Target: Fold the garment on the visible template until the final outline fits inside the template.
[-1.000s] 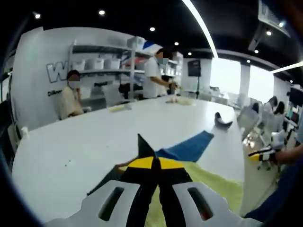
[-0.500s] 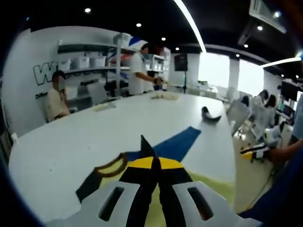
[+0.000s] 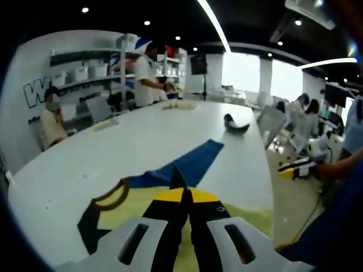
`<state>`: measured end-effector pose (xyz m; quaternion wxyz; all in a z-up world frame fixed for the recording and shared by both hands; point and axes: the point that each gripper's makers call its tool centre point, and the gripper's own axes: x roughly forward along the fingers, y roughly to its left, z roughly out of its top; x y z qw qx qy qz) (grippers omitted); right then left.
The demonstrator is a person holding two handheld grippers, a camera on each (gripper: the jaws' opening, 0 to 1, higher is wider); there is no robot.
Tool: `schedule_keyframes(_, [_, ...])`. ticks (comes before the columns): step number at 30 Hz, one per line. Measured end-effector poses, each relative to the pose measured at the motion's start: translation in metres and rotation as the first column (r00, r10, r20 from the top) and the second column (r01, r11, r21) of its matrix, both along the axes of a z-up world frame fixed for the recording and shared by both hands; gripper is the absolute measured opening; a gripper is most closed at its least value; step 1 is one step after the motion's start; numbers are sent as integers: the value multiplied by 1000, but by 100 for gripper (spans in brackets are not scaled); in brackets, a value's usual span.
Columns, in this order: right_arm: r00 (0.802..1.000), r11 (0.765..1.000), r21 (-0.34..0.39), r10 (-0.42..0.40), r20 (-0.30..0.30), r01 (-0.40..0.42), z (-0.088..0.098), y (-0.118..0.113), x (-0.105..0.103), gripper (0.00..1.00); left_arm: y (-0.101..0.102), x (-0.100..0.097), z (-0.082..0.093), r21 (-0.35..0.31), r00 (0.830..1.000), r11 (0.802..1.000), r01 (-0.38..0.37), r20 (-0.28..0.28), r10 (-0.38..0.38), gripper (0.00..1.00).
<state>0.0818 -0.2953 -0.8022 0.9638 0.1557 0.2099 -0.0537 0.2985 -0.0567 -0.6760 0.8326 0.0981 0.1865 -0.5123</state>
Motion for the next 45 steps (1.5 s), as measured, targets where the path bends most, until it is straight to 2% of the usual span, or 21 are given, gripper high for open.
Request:
schedule_keyframes(4, [1000,1000,6,-8,-5,8,-3,-3,-2,25,-8,-12,-16,44,999,998,44,1,-44,3])
schedule_keyframes(5, [1000,1000,9,-9,-6,10,-4,-3,-3,25,-9,-16,-24,53,997,996,71,-1,-71,3])
schedule_keyframes(8, [1000,1000,16,-19,-12,19,-6,-3,-6,25,-15,-30,-34,76,993,990,120,-2,-120,3])
schedule_keyframes(11, [999,999,23,-30,-15,30,-10,-5,-8,25,-18,-46,-50,122,985,978,171,-8,-172,3])
schedule_keyframes(13, [999,999,25,-31,-15,32,-10,-5,-8,25,-19,-49,-53,133,983,974,182,-8,-183,3])
schedule_keyframes(14, [999,999,27,-35,-16,35,-11,-4,-9,25,-21,-58,-62,154,977,965,211,-12,-212,3])
schedule_keyframes(21, [999,999,31,-42,-13,42,-10,-4,-11,25,-22,-73,-82,194,969,950,245,-26,-245,3])
schedule_keyframes(23, [999,999,30,-42,-13,42,-9,-4,-11,25,-21,-75,-86,212,966,944,254,-18,-256,3])
schedule_keyframes(24, [999,999,30,-42,-12,43,-9,-4,-11,25,-18,-74,-95,241,964,935,259,-2,-266,3])
schedule_keyframes(27, [999,998,32,-45,-11,45,-9,-6,-13,25,-22,-84,-98,249,961,931,267,-2,-275,3])
schedule_keyframes(33, [999,998,35,-50,-11,51,-7,-6,-14,25,-30,-89,-105,235,963,935,264,-10,-269,4])
schedule_keyframes(36, [999,998,35,-47,-9,48,-9,-8,-15,25,-33,-98,-107,205,962,940,272,-48,-268,12])
schedule_keyframes(38, [999,999,34,-42,-10,43,-8,-6,-14,26,-30,-102,-108,206,962,940,273,-47,-270,18])
schedule_keyframes(40, [999,999,34,-39,-9,39,-7,-4,-13,26,-28,-106,-106,192,963,944,269,-49,-265,21])
schedule_keyframes(45, [1000,999,35,-31,0,31,-8,-9,-6,26,-6,-110,-101,138,980,972,193,-69,-185,25])
